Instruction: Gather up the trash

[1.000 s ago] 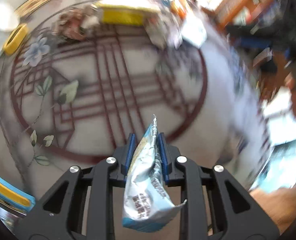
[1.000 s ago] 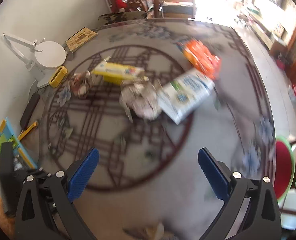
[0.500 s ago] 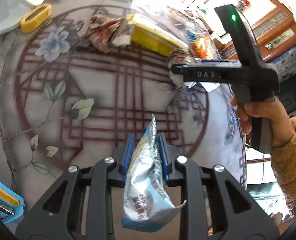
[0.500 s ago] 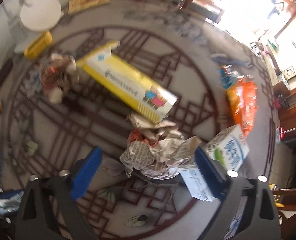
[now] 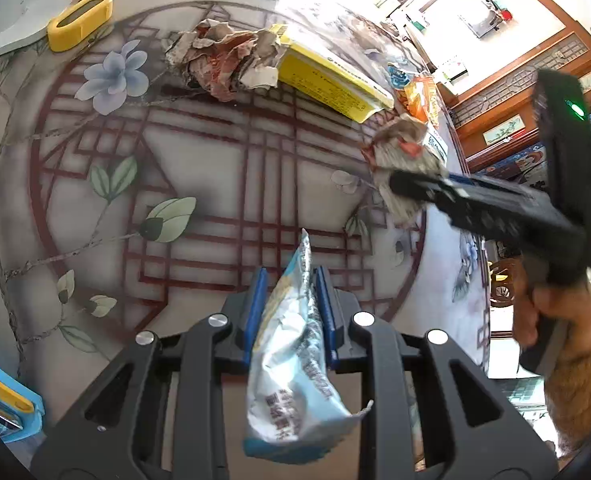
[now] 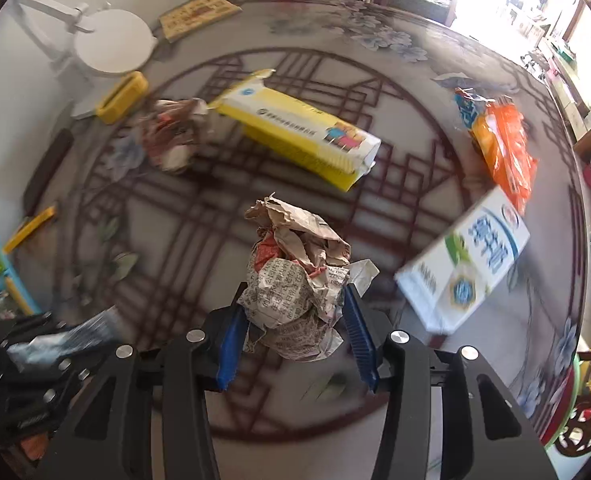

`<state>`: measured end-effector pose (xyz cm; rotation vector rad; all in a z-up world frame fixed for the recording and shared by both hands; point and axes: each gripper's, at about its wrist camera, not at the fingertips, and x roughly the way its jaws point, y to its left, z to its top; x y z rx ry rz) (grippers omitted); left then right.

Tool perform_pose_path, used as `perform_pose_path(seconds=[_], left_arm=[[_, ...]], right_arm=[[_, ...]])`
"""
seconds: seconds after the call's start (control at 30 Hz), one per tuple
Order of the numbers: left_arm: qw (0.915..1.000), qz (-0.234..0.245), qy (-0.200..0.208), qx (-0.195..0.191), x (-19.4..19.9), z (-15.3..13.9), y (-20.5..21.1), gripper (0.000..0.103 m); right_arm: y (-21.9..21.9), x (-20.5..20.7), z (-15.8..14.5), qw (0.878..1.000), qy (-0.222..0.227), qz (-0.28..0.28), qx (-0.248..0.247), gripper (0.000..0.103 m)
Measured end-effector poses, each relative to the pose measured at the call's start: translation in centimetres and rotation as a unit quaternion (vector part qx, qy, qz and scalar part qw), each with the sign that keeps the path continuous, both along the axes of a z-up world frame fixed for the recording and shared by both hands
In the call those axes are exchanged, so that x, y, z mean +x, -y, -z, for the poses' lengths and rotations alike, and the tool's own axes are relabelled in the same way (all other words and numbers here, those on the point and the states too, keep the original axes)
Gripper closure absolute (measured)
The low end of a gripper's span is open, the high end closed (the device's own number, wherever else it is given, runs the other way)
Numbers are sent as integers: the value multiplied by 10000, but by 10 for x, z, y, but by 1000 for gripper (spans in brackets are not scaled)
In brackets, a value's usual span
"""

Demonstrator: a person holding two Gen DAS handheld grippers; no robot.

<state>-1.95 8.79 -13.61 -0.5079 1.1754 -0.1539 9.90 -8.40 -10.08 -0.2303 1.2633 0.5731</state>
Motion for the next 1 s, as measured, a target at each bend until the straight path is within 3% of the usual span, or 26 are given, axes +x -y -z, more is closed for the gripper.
perform_pose_path(seconds=[0.33, 0.47, 0.67, 0.73, 0.83, 1.0], left_arm=[[9996, 101, -35, 244, -1, 1, 12, 78], [9992, 21, -184, 365, -4, 9, 8, 61], [9982, 2, -166, 568, -11, 8, 3, 47], [9978, 30, -170, 632, -12, 8, 3, 46], [9972, 61, -199, 720, -16, 10, 2, 46], [9955, 106, -285, 899, -13, 18, 5, 46]], right_arm=[[23, -46, 1, 9991, -80, 405, -42, 56], [28, -54, 8, 9986, -112, 508, -131, 48], [33, -63, 13, 9977, -156, 622, -209, 38], [30, -64, 14, 9977, -94, 593, -306, 39], [26, -68, 9, 9978, 96, 534, -381, 55], [25, -76, -16, 9963, 577, 469, -428, 57]])
